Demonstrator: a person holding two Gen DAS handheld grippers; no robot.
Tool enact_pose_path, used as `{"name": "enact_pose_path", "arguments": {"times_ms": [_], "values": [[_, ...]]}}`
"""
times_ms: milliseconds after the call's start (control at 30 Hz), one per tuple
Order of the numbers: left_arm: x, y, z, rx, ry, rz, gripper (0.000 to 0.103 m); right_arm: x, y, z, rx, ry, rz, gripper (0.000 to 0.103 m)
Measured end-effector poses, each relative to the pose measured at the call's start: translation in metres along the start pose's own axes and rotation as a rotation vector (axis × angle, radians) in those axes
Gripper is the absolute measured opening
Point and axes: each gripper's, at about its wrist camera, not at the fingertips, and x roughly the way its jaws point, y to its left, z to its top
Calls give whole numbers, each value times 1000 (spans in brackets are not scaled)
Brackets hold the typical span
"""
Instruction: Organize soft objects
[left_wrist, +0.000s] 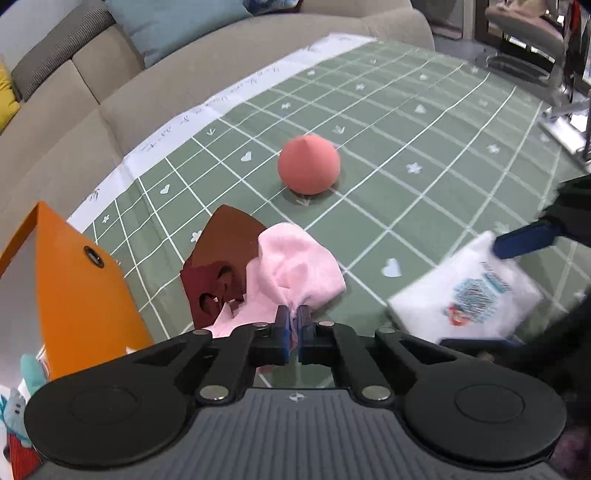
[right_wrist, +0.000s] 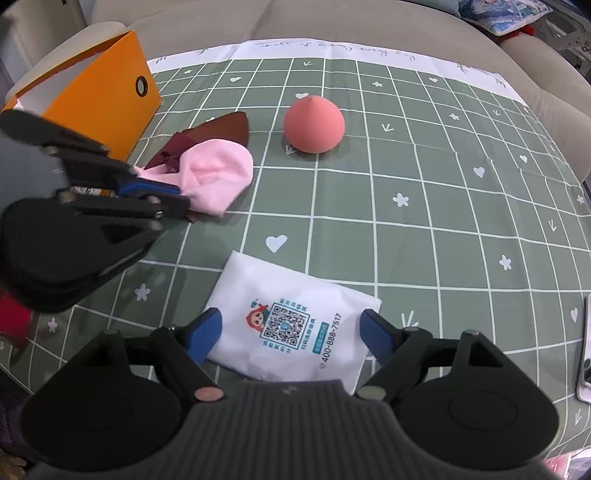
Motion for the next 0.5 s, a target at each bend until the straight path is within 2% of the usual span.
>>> {"name": "enact_pose_path", "arguments": {"times_ms": [133,233,433,500], "values": [[-26,-7,-12,-5,-16,-38,4,-6,-9,3,43,-5,39,79],[-40,-11,-22,-31,2,-48,4,-12,-15,7,40,15,115,83],[-62,-7,-41,-135,24,-121,4,-19,-5,20,-262,52,157,95],[-66,-6,-47,-157,28,-131,4,-14,1,20,-404,77,136,95]]}}
